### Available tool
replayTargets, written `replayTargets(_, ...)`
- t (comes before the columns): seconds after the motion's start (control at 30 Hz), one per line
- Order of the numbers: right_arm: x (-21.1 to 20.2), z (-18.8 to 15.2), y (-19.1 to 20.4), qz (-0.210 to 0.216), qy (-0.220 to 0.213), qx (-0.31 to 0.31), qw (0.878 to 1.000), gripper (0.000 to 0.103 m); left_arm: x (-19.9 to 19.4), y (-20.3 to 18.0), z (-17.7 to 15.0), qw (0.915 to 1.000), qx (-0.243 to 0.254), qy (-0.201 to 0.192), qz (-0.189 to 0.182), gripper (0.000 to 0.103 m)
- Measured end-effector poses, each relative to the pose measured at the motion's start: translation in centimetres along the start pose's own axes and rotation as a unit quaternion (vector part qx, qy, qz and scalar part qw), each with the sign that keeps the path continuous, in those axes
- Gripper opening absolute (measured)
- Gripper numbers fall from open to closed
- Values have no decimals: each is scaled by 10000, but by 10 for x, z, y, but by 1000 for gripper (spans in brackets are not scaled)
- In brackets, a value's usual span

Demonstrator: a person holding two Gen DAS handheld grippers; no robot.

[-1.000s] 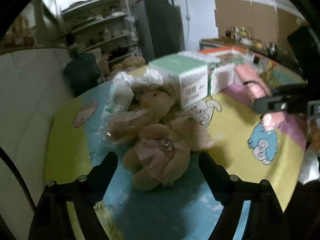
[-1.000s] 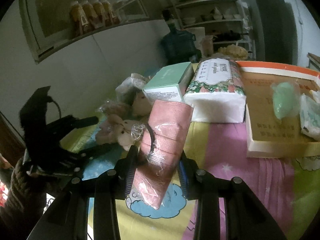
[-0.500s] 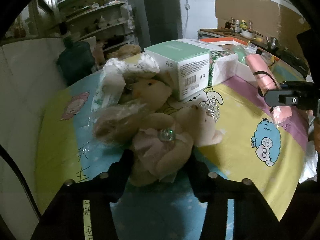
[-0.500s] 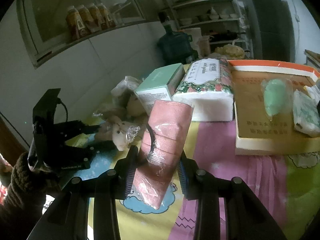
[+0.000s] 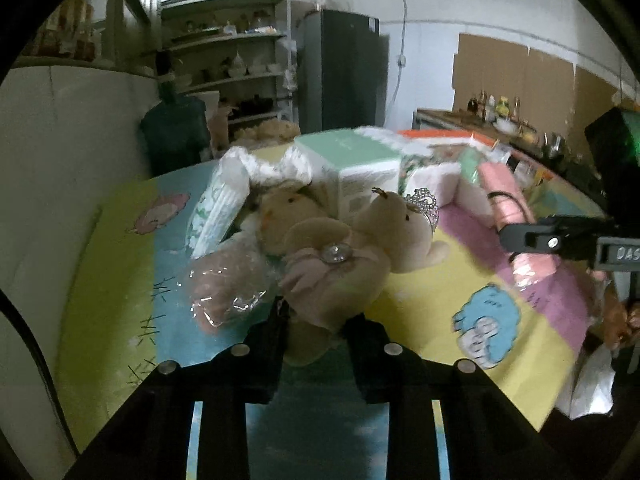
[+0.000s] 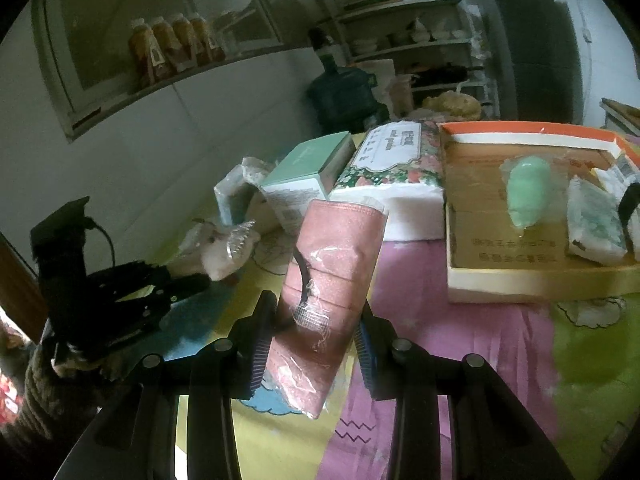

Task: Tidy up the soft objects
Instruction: 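Grasp the beige teddy bear with the left gripper while the right holds the pink towel roll, then carry the teddy bear and pink towel roll over the tray with both grippers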

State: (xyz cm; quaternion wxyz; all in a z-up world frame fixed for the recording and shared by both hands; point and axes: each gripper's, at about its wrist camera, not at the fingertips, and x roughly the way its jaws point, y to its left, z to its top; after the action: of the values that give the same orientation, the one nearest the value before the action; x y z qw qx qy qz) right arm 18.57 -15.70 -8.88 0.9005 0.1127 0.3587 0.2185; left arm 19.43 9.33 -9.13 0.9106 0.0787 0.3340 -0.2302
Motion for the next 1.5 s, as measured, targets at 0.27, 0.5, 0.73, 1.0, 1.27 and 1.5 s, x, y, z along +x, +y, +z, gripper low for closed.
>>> replayTargets(0.27, -13, 1, 1, -47, -148, -21, 9999, 39, -16, -18, 4, 9997, -192, -166, -3, 29)
replayTargets(0.5, -26, 2, -2, -102, -296, -15, 9995, 39, -27, -36, 9, 9988, -314, -361, -102, 29)
replayTargets(0.73, -36, 3, -7, -136, -416, 29, 9990, 39, -31, -55, 22, 9971, -496, -562, -134, 29)
replayTargets(1.0, -51, 4, -17, -336, -579, 6, 9978, 39, -27, -77, 36, 9956, -623, -689, -75, 29)
replayTargets(1.27, -74, 11, -37, -640, -774, -36, 9949, 39, -15, -103, 53, 9952, -662, -707, -153, 29)
replayTargets(1.5, -89, 17, -55, -919, -875, -129, 9918, 39, -4, -124, 67, 9950, -686, -711, -128, 29)
